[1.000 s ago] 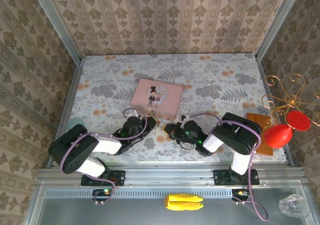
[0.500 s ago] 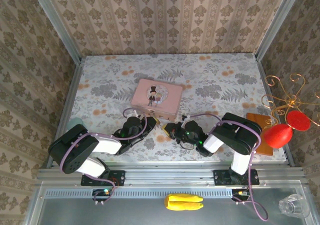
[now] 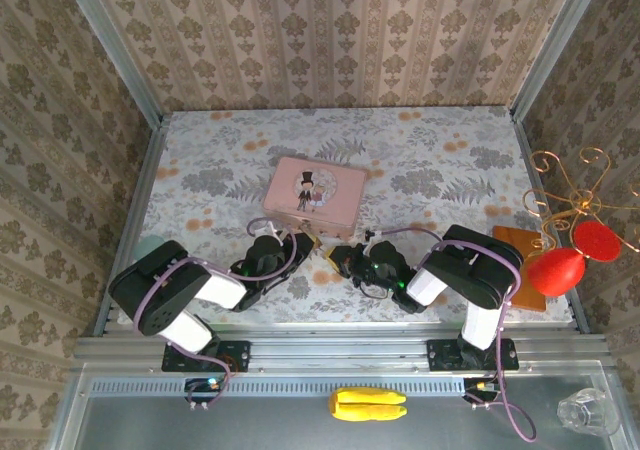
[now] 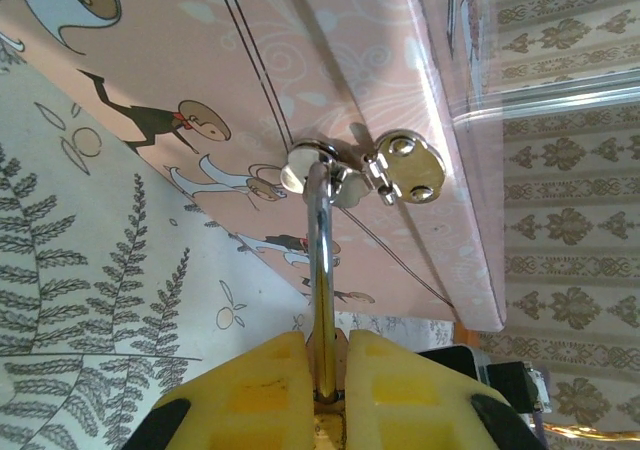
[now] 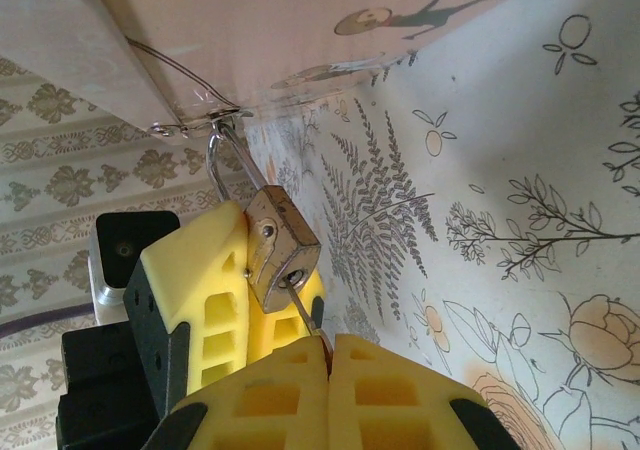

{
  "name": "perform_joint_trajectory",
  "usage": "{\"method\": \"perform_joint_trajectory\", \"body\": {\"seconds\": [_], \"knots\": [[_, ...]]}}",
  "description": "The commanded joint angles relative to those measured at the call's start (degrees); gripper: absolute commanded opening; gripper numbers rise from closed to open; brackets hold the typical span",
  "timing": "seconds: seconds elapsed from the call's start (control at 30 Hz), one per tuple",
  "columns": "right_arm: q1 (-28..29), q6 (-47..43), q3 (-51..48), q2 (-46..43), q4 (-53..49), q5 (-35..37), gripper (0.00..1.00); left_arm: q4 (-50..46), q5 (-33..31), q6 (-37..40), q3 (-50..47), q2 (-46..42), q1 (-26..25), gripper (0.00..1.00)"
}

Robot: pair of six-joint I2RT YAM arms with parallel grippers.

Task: Unlock the padlock with the key

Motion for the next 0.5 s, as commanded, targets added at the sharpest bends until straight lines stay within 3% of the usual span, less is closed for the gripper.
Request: {"method": "perform_joint_trajectory", "body": {"seconds": [0.0, 0.47], "knots": [[-0.3, 1.0, -0.1, 0.5, 2.3, 1.5, 0.00, 8.9, 2.4, -0.5, 0.6, 0.7, -0.5, 0.00], [-0.1, 3.7, -0.9, 0.0, 2.0, 3.7, 0.00, 8.2, 2.4, -0.5, 0.8, 0.2, -0.4, 0.00]]}}
